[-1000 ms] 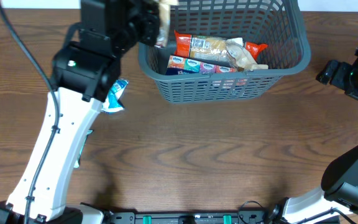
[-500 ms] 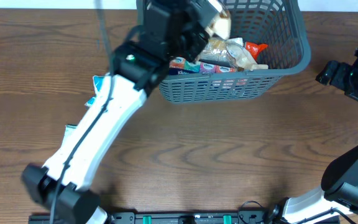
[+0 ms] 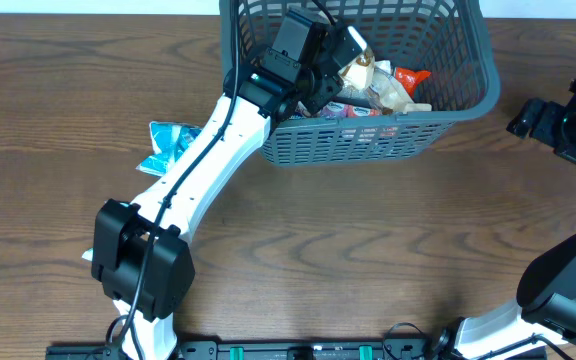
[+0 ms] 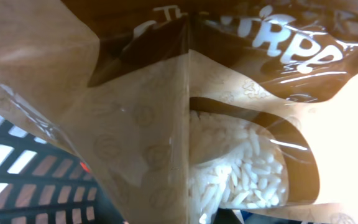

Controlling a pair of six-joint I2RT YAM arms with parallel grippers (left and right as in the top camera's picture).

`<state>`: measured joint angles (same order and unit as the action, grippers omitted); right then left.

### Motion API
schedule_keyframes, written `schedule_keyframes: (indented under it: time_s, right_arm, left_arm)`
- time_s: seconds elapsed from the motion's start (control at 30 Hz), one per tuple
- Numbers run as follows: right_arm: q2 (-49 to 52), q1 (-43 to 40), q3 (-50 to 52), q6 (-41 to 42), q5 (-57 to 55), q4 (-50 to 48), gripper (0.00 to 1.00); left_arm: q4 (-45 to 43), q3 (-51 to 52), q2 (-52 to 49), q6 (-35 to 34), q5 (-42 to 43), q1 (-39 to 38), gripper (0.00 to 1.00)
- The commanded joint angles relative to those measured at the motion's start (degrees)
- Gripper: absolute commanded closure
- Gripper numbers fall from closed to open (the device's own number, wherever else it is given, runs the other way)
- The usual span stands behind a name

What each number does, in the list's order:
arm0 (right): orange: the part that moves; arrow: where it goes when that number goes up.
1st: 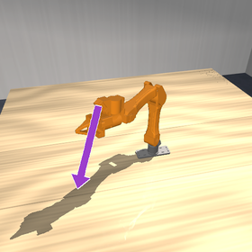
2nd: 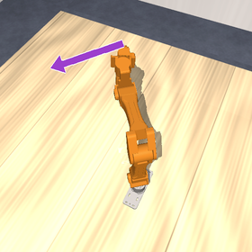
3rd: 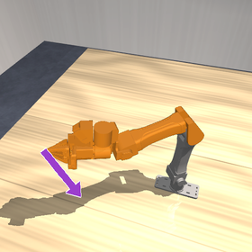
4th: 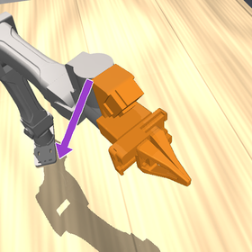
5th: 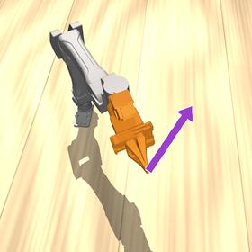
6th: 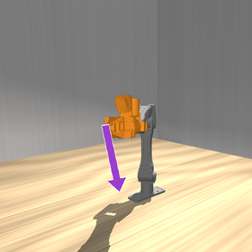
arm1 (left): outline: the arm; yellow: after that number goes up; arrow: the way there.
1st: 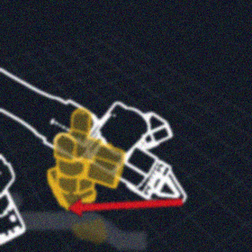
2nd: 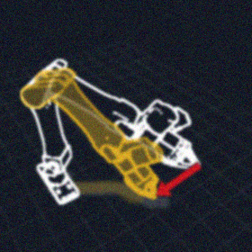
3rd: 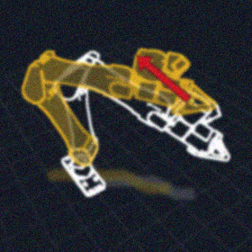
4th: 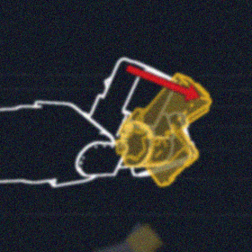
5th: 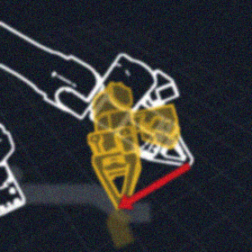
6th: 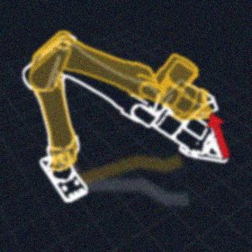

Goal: Pack container
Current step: 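Carry the rice bag into the basket and release it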

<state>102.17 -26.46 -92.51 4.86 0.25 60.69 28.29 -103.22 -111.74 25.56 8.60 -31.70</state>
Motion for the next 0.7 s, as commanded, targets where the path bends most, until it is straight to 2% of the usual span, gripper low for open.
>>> schedule_keyframes:
  time_s: [0.0, 0.03, 0.1, 0.17, 0.3, 0.33, 0.37, 0.4, 0.43, 0.53, 0.67]
  right_arm:
    - [0.3, -0.3, 0.3, -0.9, 0.3, 0.3, 0.01]
    - [0.3, -0.3, 0.3, -0.9, 0.2, 0.3, 0.01]
    - [0.3, -0.3, 0.3, -0.9, 0.2, 0.4, 0.01]
    - [0.3, -0.3, 0.3, -0.9, 0.3, 0.4, 0.01]
    - [0.3, -0.3, 0.3, -0.9, 0.3, 0.5, 0.01]
    - [0.3, -0.3, 0.3, -0.9, 0.2, 0.7, 0.01]
    - [0.3, -0.3, 0.3, -0.9, 0.2, 0.9, 0.01]
    - [0.3, -0.3, 0.3, -0.9, 0.2, 0.9, 0.01]
    - [0.3, -0.3, 0.3, -0.9, 0.2, 1.1, 0.01]
    - [0.3, -0.3, 0.3, -0.9, 0.3, 1.3, 0.01]
    - [0.3, -0.3, 0.3, -0.9, 0.2, 1.5, 0.01]
  left_arm:
    - [0.5, -2.2, 0.3, 0.6, -0.3, 0.5, 0.89]
    - [1.1, -2.1, 0.3, 0.6, -0.3, 0.6, 0.83]
    - [2.4, -2.0, 0.3, 0.6, -0.3, 0.9, 0.83]
    - [3.5, -2.0, 0.3, 0.5, -0.2, 1.2, 0.73]
    - [4.3, -2.0, 0.3, 0.5, -0.4, 1.2, 0.7]
    - [4.4, -2.0, 0.4, 0.5, -0.4, 1.1, 0.61]
    - [4.4, -2.0, 0.7, 0.5, -0.5, 1.1, 0.43]
    - [4.3, -2.0, 1.0, 0.5, -0.5, 1.1, 0.32]
    - [4.2, -2.0, 1.4, 0.5, -0.5, 1.2, 0.26]
    - [4.3, -2.0, 3.1, 0.6, -2.3, 1.4, 0.22]
    - [5.2, -2.0, 7.0, 0.6, -4.6, 2.1, 0.21]
